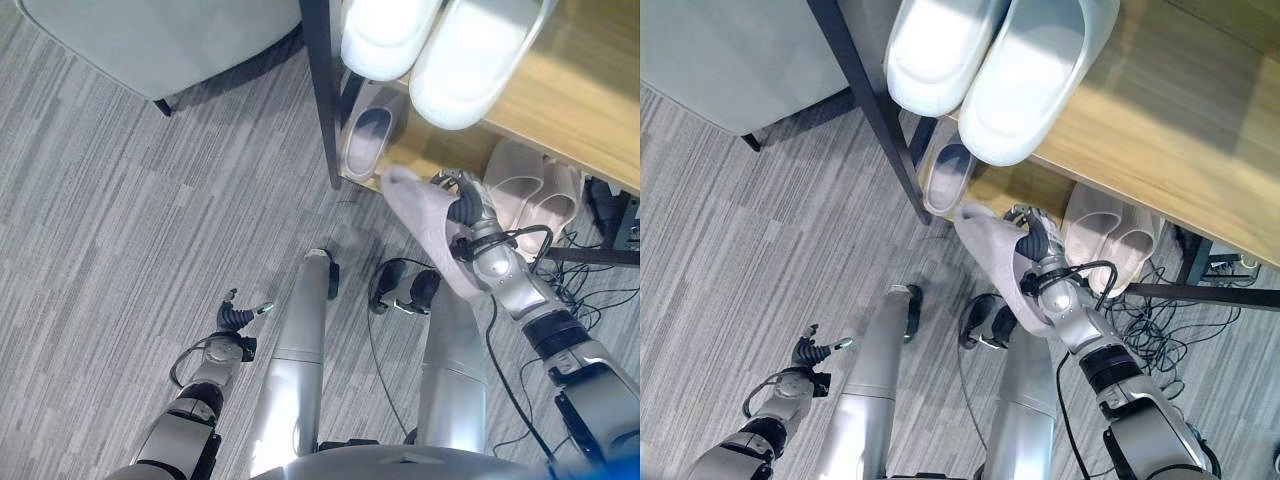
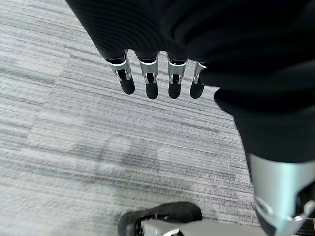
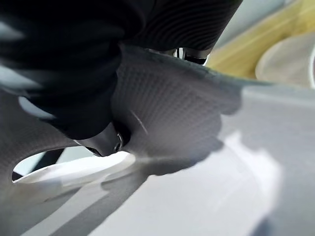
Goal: Arrange the slippers neatly on the shoe rack.
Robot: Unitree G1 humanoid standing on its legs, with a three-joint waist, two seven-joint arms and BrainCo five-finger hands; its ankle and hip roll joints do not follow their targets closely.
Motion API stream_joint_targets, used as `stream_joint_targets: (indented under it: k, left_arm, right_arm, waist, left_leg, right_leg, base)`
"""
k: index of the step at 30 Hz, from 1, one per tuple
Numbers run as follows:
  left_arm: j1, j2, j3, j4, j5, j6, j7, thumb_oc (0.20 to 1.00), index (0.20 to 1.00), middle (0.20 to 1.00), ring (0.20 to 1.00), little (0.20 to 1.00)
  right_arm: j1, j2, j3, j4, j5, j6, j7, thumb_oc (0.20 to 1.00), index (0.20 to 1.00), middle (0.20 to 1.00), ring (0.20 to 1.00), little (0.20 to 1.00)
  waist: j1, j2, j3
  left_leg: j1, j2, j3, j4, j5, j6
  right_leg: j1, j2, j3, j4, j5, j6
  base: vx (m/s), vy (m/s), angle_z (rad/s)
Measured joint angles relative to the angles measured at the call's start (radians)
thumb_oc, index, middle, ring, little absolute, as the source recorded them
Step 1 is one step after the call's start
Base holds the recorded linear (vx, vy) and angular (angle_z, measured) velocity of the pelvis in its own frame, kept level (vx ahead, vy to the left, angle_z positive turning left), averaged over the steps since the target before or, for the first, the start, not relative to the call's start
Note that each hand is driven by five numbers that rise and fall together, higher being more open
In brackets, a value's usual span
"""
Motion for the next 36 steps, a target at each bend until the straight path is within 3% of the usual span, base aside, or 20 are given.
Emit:
stream_joint_targets:
  k: [1, 5, 7, 14, 16, 19, 21, 22, 24, 26, 30, 36]
  left_arm:
    - [-0.010, 0.003, -0.001, -0.010, -0.018, -0.003, 0.009, 1.000, 1.000, 1.000, 1.000, 1.000]
    - [-0.019, 0.022, -0.005, -0.024, -0.024, -0.002, 0.023, 1.000, 1.000, 1.000, 1.000, 1.000]
    - [0.005, 0.058, -0.072, -0.076, -0.025, -0.005, 0.045, 1.000, 1.000, 1.000, 1.000, 1.000]
    - [0.031, 0.120, -0.076, -0.126, -0.067, -0.016, 0.058, 1.000, 1.000, 1.000, 1.000, 1.000]
    - [0.039, 0.128, -0.048, -0.127, -0.136, -0.016, 0.058, 1.000, 1.000, 1.000, 1.000, 1.000]
    - [0.019, 0.159, -0.005, -0.137, -0.175, -0.016, 0.066, 1.000, 1.000, 1.000, 1.000, 1.000]
    - [0.016, 0.212, 0.011, -0.139, -0.183, -0.018, 0.082, 1.000, 1.000, 1.000, 1.000, 1.000]
    - [0.004, 0.241, 0.019, -0.107, -0.195, -0.014, 0.086, 1.000, 1.000, 1.000, 1.000, 1.000]
    - [-0.008, 0.242, 0.046, -0.080, -0.223, -0.015, 0.085, 1.000, 1.000, 1.000, 1.000, 1.000]
    - [-0.028, 0.271, 0.107, -0.027, -0.260, -0.005, 0.087, 1.000, 1.000, 1.000, 1.000, 1.000]
    - [-0.007, 0.263, 0.115, -0.038, -0.262, 0.000, 0.087, 1.000, 1.000, 1.000, 1.000, 1.000]
    - [-0.022, 0.248, 0.112, -0.073, -0.262, -0.001, 0.101, 1.000, 1.000, 1.000, 1.000, 1.000]
  right_arm:
    - [-0.048, -0.030, -0.003, 0.005, 0.000, 0.005, -0.009, 0.200, 0.200, 0.200, 0.200, 0.200]
    - [-0.161, -0.093, -0.023, -0.002, -0.023, 0.025, -0.047, 0.200, 0.200, 0.200, 0.200, 0.200]
    - [-0.330, -0.117, -0.001, 0.109, -0.025, 0.043, -0.100, 0.200, 0.200, 0.200, 0.200, 0.200]
    - [-0.536, -0.145, 0.120, 0.241, -0.015, 0.098, -0.124, 0.200, 0.200, 0.200, 0.200, 0.200]
    - [-0.575, -0.135, 0.173, 0.285, 0.020, 0.133, -0.115, 0.200, 0.200, 0.200, 0.200, 0.200]
    - [-0.582, -0.129, 0.175, 0.277, 0.022, 0.146, -0.113, 0.200, 0.200, 0.200, 0.200, 0.200]
    - [-0.612, -0.120, 0.181, 0.315, 0.026, 0.159, -0.111, 0.200, 0.200, 0.200, 0.200, 0.200]
    - [-0.630, -0.119, 0.196, 0.325, 0.058, 0.170, -0.108, 0.200, 0.200, 0.200, 0.200, 0.200]
    - [-0.629, -0.096, 0.201, 0.329, 0.069, 0.176, -0.106, 0.200, 0.200, 0.200, 0.200, 0.200]
    - [-0.635, -0.068, 0.232, 0.328, 0.102, 0.174, -0.096, 0.200, 0.200, 0.200, 0.200, 0.200]
    - [-0.633, -0.055, 0.217, 0.319, 0.138, 0.173, -0.088, 0.200, 0.200, 0.200, 0.200, 0.200]
    - [-0.641, -0.008, 0.183, 0.380, 0.140, 0.184, -0.110, 0.200, 0.200, 0.200, 0.200, 0.200]
  waist:
    - [0.004, 0.005, -0.013]
    - [0.006, 0.037, -0.047]
    - [0.006, 0.065, -0.126]
    - [0.037, 0.079, -0.133]
    - [0.050, 0.091, -0.113]
    - [0.045, 0.095, -0.034]
    - [0.046, 0.094, 0.033]
    - [0.034, 0.096, 0.082]
    - [0.024, 0.094, 0.097]
    - [0.001, 0.091, 0.129]
    - [-0.022, 0.092, 0.145]
    - [-0.021, 0.090, 0.147]
  left_leg:
    - [-0.059, -0.003, 0.007, 0.065, -0.015, 0.013]
    - [-0.158, -0.011, -0.006, 0.196, -0.061, 0.003]
    - [-0.253, -0.014, -0.005, 0.281, -0.089, 0.012]
    - [-0.363, -0.011, 0.014, 0.517, -0.193, 0.015]
    - [-0.372, 0.000, 0.030, 0.636, -0.246, 0.019]
    - [-0.349, 0.008, 0.043, 0.691, -0.263, 0.027]
    - [-0.337, 0.019, 0.048, 0.797, -0.303, 0.028]
    - [-0.336, 0.028, 0.049, 0.874, -0.323, 0.029]
    - [-0.344, 0.038, 0.049, 0.918, -0.319, 0.021]
    - [-0.330, 0.038, 0.049, 0.999, -0.365, 0.022]
    - [-0.300, 0.040, 0.052, 0.971, -0.368, 0.017]
    - [-0.248, 0.044, 0.054, 0.930, -0.379, 0.018]
  right_leg:
    - [-0.054, -0.007, 0.019, 0.060, -0.027, -0.008]
    - [-0.141, -0.019, 0.026, 0.187, -0.087, -0.015]
    - [-0.232, -0.035, 0.034, 0.269, -0.111, -0.017]
    - [-0.352, -0.045, 0.087, 0.505, -0.208, -0.021]
    - [-0.372, -0.039, 0.123, 0.621, -0.253, -0.014]
    - [-0.363, -0.038, 0.144, 0.679, -0.262, -0.012]
    - [-0.365, -0.021, 0.169, 0.778, -0.286, -0.017]
    - [-0.369, -0.014, 0.182, 0.851, -0.298, -0.017]
    - [-0.382, -0.008, 0.192, 0.897, -0.303, 0.005]
    - [-0.368, 0.031, 0.253, 0.990, -0.354, 0.020]
    - [-0.347, 0.031, 0.252, 0.962, -0.347, 0.025]
    - [-0.302, 0.033, 0.244, 0.920, -0.353, 0.014]
  base:
    - [0.09, -0.017, 0.03]
    - [0.12, 0.002, 0.05]
    - [0.09, 0.007, -0.01]
    - [0.12, 0.004, -0.03]
    - [0.12, 0.000, -0.12]
    - [0.09, -0.011, -0.08]
    - [0.06, -0.002, -0.19]
    - [0.06, 0.001, -0.24]
    - [0.04, 0.010, -0.15]
    - [0.01, 0.017, -0.14]
    - [0.01, 0.008, -0.09]
    - [0.00, 0.003, -0.02]
